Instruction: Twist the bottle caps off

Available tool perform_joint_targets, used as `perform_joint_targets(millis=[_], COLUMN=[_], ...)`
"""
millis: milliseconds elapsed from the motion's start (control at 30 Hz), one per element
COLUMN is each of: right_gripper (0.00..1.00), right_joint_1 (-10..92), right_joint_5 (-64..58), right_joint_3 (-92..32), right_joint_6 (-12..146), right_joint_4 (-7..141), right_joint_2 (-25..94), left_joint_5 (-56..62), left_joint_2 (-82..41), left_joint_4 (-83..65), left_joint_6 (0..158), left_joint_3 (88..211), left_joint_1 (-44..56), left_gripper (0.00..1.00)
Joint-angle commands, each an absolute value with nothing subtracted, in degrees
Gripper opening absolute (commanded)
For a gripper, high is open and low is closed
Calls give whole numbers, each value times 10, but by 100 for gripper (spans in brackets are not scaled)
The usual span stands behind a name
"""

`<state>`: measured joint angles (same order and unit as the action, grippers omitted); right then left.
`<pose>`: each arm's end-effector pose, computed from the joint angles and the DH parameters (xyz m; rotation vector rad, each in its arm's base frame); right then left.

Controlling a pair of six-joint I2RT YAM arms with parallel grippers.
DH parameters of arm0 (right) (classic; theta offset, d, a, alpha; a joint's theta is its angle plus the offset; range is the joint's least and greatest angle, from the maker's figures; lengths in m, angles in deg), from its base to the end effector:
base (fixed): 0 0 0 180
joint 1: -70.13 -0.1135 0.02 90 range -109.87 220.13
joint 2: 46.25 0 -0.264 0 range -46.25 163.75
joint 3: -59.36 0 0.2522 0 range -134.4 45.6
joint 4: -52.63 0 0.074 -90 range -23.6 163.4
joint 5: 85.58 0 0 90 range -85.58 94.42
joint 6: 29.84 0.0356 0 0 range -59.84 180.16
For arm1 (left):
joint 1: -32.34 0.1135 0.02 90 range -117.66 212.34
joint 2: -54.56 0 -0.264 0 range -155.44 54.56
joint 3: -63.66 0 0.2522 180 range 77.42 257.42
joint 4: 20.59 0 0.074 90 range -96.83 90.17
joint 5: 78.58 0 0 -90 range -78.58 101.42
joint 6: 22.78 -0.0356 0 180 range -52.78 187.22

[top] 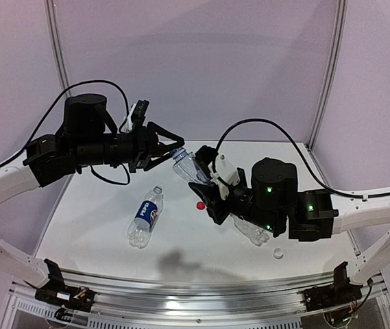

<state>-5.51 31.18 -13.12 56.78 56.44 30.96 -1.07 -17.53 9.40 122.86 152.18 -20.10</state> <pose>0.0943 0.3036 0.3344 -0.8119 1.5312 0.5358 0.1685 -0.2318 0.4105 0.1212 2.0856 -1.4605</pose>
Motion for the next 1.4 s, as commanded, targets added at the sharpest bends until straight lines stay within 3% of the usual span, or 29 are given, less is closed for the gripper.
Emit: perform_joint_targets(millis=[0,467,700,1133,1367], right_gripper=[0,0,0,0,0], right_joint_1=[-59,-60,-60,-60,-60], right_joint_5=[327,382,408,439,451], right_joint_3=[-112,-25,-6,10,12], right_joint_6=[596,678,704,743,751], right_joint_4=[555,598,624,689,718], right_joint_2=[276,197,161,95,66], left_joint_5=[17,46,102,149,151], left_joint_2=[-147,-146,-253,-559,-639], left_joint_4=[121,248,294,339,339], left_joint_6=[1227,1140,1076,1000,997], left_joint_3=[1498,1490,1510,1675,1686], left_joint_1=[-165,-105,-114,-166,-167], left_gripper=[40,30,24,24,25])
